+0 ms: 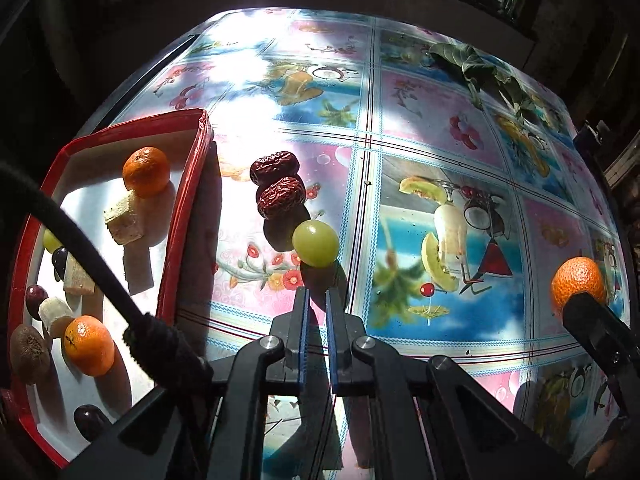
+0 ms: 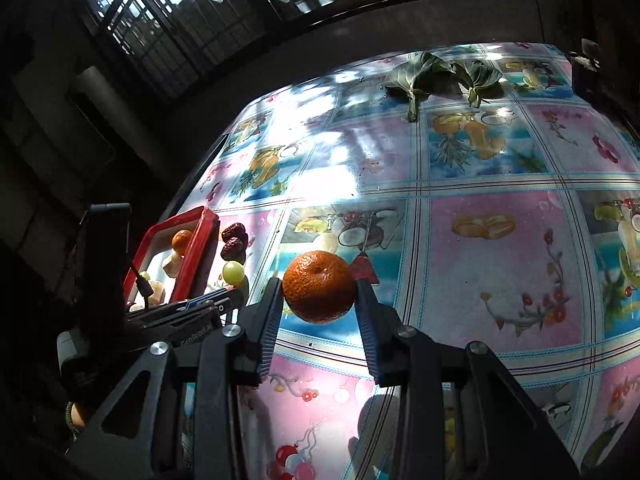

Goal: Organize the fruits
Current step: 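Grasp another tangerine with the right gripper while the left gripper reaches a green grape, then close the left gripper on the green grape while the right gripper holds the tangerine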

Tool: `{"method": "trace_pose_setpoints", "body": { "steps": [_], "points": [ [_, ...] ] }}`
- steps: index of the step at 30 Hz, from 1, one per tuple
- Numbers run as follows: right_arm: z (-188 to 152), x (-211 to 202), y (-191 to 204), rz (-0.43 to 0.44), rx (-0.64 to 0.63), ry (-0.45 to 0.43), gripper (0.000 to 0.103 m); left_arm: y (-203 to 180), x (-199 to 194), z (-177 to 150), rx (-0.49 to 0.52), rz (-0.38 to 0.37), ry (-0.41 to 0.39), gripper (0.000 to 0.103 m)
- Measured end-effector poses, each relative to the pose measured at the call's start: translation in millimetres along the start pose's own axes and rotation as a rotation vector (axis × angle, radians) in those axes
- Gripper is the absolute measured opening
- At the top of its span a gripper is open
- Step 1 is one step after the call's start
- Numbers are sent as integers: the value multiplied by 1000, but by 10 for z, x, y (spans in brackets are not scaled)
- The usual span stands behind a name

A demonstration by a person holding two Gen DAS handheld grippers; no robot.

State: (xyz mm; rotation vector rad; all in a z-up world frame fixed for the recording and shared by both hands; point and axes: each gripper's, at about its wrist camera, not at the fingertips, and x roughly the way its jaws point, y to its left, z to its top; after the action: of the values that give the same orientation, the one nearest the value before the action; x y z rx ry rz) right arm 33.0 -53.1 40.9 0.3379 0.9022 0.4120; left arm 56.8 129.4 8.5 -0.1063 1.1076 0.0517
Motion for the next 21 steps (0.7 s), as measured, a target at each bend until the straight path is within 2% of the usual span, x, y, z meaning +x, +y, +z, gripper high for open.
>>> {"method": "trace_pose_setpoints", "body": {
  "steps": [3, 9, 17, 21],
  "points": [
    [-60, -60, 19, 2, 0, -1, 39, 57, -127, -98, -5, -38, -22, 5],
    [-219, -178, 98, 13, -2, 3, 39, 396, -465, -378, -66, -161, -38, 4],
    [-463, -185, 260, 30, -19, 36, 39, 614, -819, -651, -70, -183, -87, 4],
    [-504, -187, 320, 20, -32, 39, 39, 592, -812, -596, -68, -190, -99, 4]
  ]
}}
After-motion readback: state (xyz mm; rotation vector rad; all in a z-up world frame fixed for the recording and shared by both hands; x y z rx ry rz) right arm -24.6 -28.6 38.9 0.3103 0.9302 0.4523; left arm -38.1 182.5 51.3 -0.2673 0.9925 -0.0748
